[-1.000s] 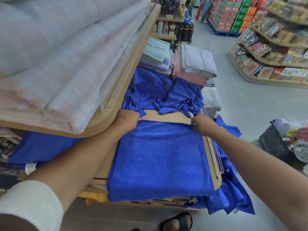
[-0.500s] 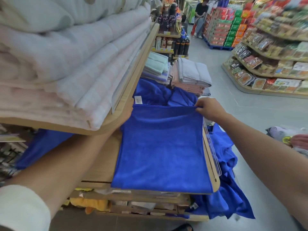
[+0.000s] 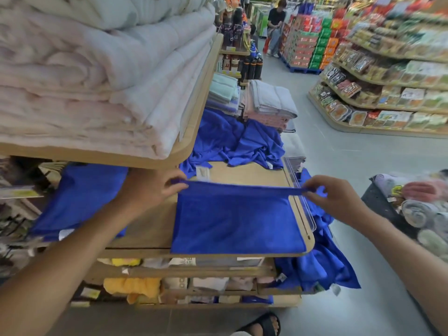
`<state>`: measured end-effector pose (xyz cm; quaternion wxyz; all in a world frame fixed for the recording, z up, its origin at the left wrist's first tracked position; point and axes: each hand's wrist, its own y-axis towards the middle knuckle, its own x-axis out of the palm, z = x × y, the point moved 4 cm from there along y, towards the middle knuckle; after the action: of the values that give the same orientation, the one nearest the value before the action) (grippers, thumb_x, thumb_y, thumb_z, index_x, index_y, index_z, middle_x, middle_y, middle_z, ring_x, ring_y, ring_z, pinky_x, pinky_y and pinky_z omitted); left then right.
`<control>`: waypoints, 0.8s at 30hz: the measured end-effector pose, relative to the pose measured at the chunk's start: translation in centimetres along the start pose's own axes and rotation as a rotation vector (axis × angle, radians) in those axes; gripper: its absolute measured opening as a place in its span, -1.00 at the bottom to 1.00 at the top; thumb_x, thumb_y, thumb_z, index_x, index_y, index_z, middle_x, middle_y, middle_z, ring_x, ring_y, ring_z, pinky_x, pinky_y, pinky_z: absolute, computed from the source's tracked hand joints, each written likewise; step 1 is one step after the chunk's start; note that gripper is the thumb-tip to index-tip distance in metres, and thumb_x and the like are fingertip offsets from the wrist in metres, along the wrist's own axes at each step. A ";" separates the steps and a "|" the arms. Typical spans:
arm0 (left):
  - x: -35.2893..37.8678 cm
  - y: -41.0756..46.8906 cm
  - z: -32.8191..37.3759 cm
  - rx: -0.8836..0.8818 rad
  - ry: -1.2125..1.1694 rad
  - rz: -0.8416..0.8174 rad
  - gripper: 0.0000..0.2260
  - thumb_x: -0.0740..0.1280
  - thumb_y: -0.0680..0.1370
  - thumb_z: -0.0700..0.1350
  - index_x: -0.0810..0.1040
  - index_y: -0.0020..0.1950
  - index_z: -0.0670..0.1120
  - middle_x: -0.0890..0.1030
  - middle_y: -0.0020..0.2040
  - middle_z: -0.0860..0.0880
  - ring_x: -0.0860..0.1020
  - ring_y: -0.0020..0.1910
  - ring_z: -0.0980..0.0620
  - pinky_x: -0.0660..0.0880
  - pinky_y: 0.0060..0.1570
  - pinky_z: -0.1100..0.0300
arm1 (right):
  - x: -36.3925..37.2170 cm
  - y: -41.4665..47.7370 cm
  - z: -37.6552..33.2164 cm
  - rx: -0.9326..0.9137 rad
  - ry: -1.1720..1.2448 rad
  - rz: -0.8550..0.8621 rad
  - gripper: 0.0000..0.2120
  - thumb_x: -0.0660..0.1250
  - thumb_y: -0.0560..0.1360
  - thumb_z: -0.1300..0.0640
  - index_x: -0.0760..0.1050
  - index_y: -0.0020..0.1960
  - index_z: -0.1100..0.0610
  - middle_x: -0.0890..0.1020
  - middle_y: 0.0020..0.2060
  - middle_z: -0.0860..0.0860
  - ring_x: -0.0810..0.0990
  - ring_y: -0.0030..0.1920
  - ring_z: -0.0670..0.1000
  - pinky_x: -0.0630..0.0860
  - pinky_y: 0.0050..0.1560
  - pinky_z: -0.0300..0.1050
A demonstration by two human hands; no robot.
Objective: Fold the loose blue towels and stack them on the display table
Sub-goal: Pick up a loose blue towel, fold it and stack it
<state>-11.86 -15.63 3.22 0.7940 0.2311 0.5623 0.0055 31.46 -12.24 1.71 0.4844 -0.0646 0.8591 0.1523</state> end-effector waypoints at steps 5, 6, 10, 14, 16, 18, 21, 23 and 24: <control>4.8 -7.6 1.2 0.094 -0.036 -0.248 -0.73 0.30 0.54 0.25 0.69 0.03 0.15 0.65 -0.02 0.21 0.59 -0.15 0.21 0.43 -0.30 0.26 | 4.6 -7.2 1.0 -0.026 -0.139 -0.153 -0.84 0.56 0.44 0.23 0.68 -0.09 -0.02 0.62 -0.25 -0.22 0.57 -0.17 -0.05 0.53 -0.11 -0.07; 6.1 -8.7 1.0 0.082 -0.009 -0.336 -0.74 0.32 0.56 0.26 0.68 0.09 0.17 0.63 0.03 0.23 0.61 -0.08 0.19 0.48 -0.23 0.22 | 5.6 -8.2 1.1 -0.017 -0.160 -0.217 -0.85 0.55 0.46 0.18 0.67 -0.08 -0.06 0.62 -0.22 -0.22 0.56 -0.14 -0.03 0.54 -0.07 -0.06; 8.1 -11.0 0.4 -0.001 -0.057 -0.365 -0.68 0.26 0.49 0.38 0.62 0.05 0.25 0.59 0.00 0.32 0.57 -0.08 0.29 0.51 -0.19 0.24 | 6.8 -9.7 1.1 0.022 -0.143 -0.307 -0.96 0.40 0.47 -0.19 0.56 -0.13 -0.29 0.59 -0.18 -0.29 0.50 -0.05 -0.18 0.42 -0.05 -0.26; 9.3 -8.5 2.3 -0.093 -0.186 -0.068 -0.84 0.26 0.61 0.06 0.64 0.05 0.13 0.62 -0.03 0.20 0.56 0.00 0.15 0.56 -0.10 0.10 | 9.5 -6.2 -2.1 0.049 -0.038 -0.149 -0.89 0.30 0.57 -0.16 0.59 0.01 -0.23 0.59 -0.09 -0.32 0.51 -0.01 -0.24 0.43 -0.03 -0.23; 10.9 -6.1 4.4 -0.096 -0.212 0.003 -0.79 0.30 0.62 -0.15 0.65 0.21 -0.04 0.65 0.12 0.03 0.57 0.16 -0.03 0.53 0.14 0.02 | 13.3 -3.7 -5.5 -0.010 0.015 -0.112 -0.78 0.30 0.63 -0.01 0.60 0.25 -0.05 0.62 0.13 -0.19 0.51 0.16 -0.16 0.46 0.13 -0.17; 13.1 -4.2 5.9 -0.151 -0.142 -0.066 -0.68 0.24 0.66 -0.15 0.53 0.41 -0.12 0.57 0.35 -0.06 0.47 0.38 -0.08 0.39 0.37 0.01 | 17.0 -1.6 -9.1 -0.076 0.043 -0.095 -0.67 0.28 0.63 0.12 0.54 0.39 0.07 0.58 0.33 -0.04 0.48 0.34 -0.02 0.46 0.28 -0.08; 16.7 -4.3 5.8 -0.251 0.044 -0.283 -0.51 0.02 0.72 0.02 0.14 0.65 -0.07 0.17 0.65 0.01 0.05 0.64 0.02 0.03 0.59 -0.01 | 20.9 0.0 -11.5 -0.082 -0.024 -0.117 -0.57 0.22 0.63 0.16 0.43 0.48 0.19 0.49 0.46 0.10 0.41 0.47 0.09 0.34 0.46 0.01; 17.7 -5.0 5.1 -0.248 0.126 -0.348 -0.47 -0.06 0.72 0.08 -0.01 0.67 -0.04 0.00 0.67 0.05 -0.09 0.65 0.06 -0.11 0.61 -0.03 | 22.5 -0.1 -11.2 -0.063 -0.145 -0.145 -0.51 0.13 0.68 0.07 0.30 0.58 0.18 0.36 0.56 0.09 0.26 0.58 0.06 0.17 0.58 0.00; 17.9 -5.2 4.8 -0.240 0.143 -0.352 -0.46 -0.08 0.71 0.10 -0.04 0.67 -0.03 -0.03 0.67 0.06 -0.12 0.64 0.07 -0.13 0.61 -0.04 | 23.0 -0.3 -10.7 -0.057 -0.204 -0.149 -0.48 0.07 0.69 0.00 0.24 0.61 0.15 0.30 0.59 0.05 0.18 0.62 0.03 0.09 0.61 0.02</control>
<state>-2.27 -17.24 -13.44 0.7627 0.0325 0.6440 -0.0500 10.81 -15.13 -12.73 0.5774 -0.1262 0.7934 0.1458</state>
